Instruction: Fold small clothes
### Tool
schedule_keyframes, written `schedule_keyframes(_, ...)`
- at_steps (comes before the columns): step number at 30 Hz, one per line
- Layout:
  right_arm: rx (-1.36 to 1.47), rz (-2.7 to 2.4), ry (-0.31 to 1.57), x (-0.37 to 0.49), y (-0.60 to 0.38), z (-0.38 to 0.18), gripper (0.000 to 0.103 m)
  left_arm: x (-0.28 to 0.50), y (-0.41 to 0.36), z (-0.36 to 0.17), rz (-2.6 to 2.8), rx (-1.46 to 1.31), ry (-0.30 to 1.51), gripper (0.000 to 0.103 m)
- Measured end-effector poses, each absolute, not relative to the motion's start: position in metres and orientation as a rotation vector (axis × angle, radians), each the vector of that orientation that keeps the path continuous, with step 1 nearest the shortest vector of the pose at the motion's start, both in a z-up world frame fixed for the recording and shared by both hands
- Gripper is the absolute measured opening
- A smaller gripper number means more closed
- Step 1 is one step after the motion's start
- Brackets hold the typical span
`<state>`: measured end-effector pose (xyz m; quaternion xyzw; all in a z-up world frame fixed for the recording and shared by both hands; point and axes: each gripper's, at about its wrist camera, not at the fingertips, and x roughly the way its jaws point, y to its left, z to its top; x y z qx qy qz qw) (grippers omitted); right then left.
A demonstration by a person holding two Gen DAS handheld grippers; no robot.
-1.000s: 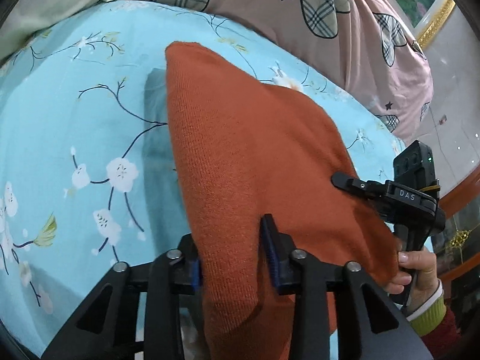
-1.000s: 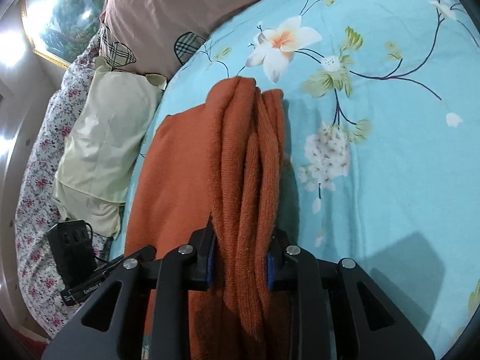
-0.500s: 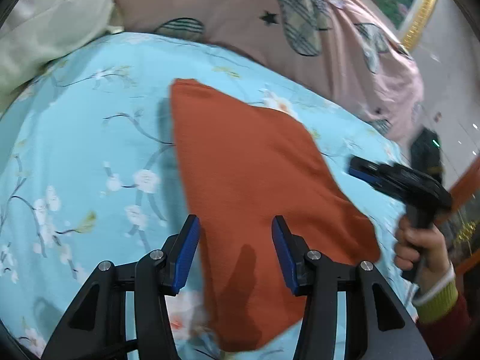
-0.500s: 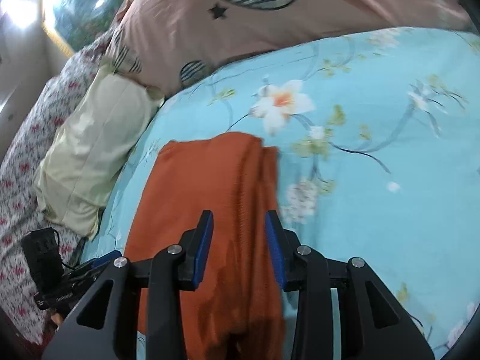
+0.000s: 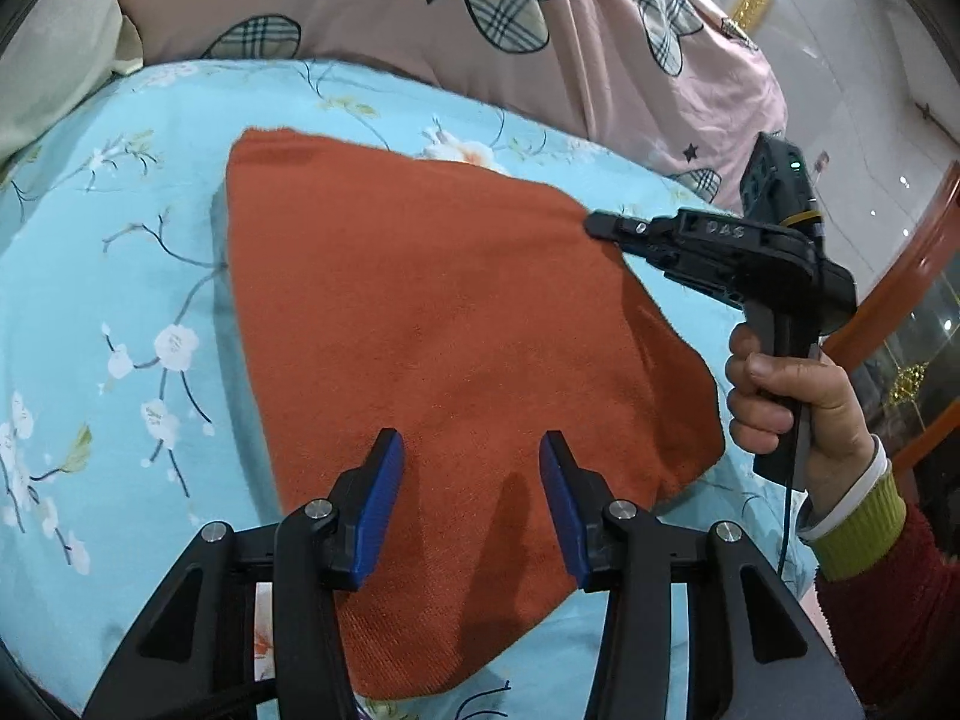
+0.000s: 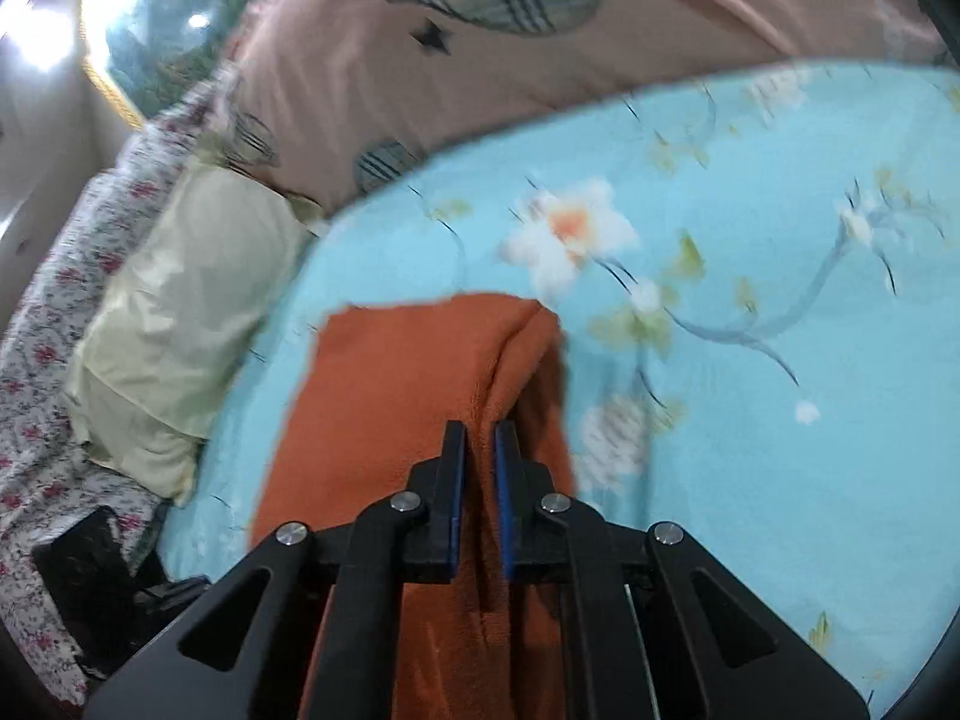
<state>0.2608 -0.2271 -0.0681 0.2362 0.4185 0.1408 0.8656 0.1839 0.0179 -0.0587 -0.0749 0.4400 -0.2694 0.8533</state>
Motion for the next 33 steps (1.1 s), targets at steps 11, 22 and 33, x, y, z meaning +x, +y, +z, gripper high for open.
schedule_keyframes(11, 0.411, 0.178, 0.89, 0.246, -0.223, -0.062, 0.013, 0.19, 0.016, -0.072, -0.535, -0.176, 0.947, 0.044)
schedule_keyframes(22, 0.467, 0.238, 0.948, 0.202, -0.205, -0.098, 0.004, 0.178, 0.021, -0.073, -0.535, -0.179, 0.934, 0.043)
schedule_keyframes(33, 0.454, 0.265, 0.894, 0.153, -0.197, -0.065, 0.004, 0.143, 0.028, -0.055, -0.556, -0.165, 0.894, 0.044)
